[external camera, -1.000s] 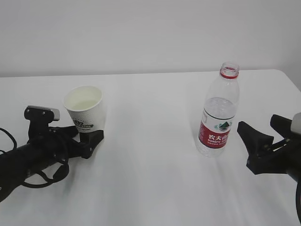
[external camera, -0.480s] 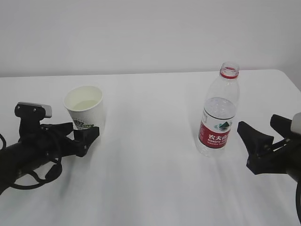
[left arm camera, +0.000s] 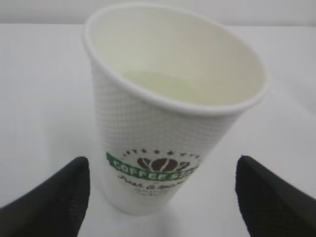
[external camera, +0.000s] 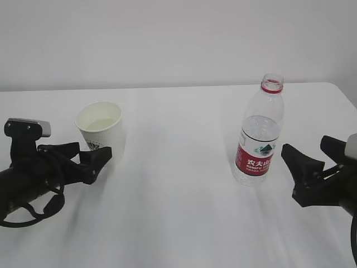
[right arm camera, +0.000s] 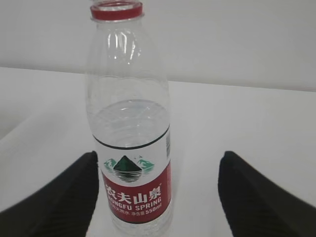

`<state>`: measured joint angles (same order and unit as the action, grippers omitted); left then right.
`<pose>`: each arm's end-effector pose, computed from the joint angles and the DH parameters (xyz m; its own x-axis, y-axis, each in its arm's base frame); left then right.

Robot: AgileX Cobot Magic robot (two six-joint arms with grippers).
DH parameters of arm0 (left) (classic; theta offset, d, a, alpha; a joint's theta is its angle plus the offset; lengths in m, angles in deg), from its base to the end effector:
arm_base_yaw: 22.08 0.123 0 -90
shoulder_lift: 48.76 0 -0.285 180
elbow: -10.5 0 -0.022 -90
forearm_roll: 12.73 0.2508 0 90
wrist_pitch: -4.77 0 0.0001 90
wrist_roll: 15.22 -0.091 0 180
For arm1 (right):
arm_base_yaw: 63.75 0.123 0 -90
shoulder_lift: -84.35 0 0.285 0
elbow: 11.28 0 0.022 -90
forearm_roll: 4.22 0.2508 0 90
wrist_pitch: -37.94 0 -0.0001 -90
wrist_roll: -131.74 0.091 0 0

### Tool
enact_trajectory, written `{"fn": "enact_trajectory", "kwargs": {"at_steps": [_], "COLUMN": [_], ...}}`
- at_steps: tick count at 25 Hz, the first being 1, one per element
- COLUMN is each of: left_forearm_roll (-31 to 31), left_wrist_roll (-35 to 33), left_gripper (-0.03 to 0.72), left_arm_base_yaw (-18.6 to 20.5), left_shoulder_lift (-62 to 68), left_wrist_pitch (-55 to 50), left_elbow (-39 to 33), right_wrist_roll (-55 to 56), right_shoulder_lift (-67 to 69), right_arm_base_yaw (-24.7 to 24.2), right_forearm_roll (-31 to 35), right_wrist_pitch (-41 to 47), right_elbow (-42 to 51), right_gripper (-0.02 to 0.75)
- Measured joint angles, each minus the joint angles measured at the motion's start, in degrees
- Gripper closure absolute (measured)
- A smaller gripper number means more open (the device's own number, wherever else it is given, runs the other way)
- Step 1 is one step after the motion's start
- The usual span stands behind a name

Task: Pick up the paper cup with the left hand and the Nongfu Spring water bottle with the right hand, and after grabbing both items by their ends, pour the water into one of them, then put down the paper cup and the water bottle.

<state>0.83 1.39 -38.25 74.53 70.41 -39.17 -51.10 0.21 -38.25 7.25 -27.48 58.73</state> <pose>0.2765 -0.1004 0.0875 -0.3790 -0.0830 -0.9217 0.4027 0.8820 -0.2450 0.1872 0.0711 0.1517 -0.1795 -0.0479 -0.9826 -0.2571 0.9664 -0.0001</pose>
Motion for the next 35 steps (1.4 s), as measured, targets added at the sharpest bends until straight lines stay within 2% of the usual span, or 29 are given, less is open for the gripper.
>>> {"fn": "enact_trajectory", "kwargs": {"at_steps": [6, 16, 19, 28, 35], "left_forearm_roll": [0.0, -0.2, -0.2, -1.6, -1.7], "left_wrist_roll": [0.0, 0.0, 0.0, 0.0, 0.0], "left_gripper": [0.017, 0.038, 0.041, 0.051, 0.057], "left_arm_base_yaw": [0.0, 0.0, 0.0, 0.0, 0.0], "left_shoulder_lift": [-3.0, -10.7, -14.5, -28.4, -38.1], "left_wrist_pitch": [0.0, 0.0, -0.9, -11.7, -21.7], "left_elbow": [-0.7, -6.5, -7.0, -7.3, -7.6], "right_wrist_roll": [-1.3, -1.4, -1.4, -3.0, -3.6], "right_shoulder_lift": [-0.2, -4.7, -6.7, -11.9, -17.1], "right_arm_base_yaw": [0.0, 0.0, 0.0, 0.0, 0.0], "right_forearm_roll": [-0.7, -0.4, 0.1, 1.6, 2.2], "right_wrist_pitch": [0.0, 0.0, 0.0, 0.4, 8.7], "right_elbow": [0.0, 0.0, 0.0, 0.3, -3.4], "right_gripper": [0.164, 0.167, 0.197, 0.228, 0.228]}}
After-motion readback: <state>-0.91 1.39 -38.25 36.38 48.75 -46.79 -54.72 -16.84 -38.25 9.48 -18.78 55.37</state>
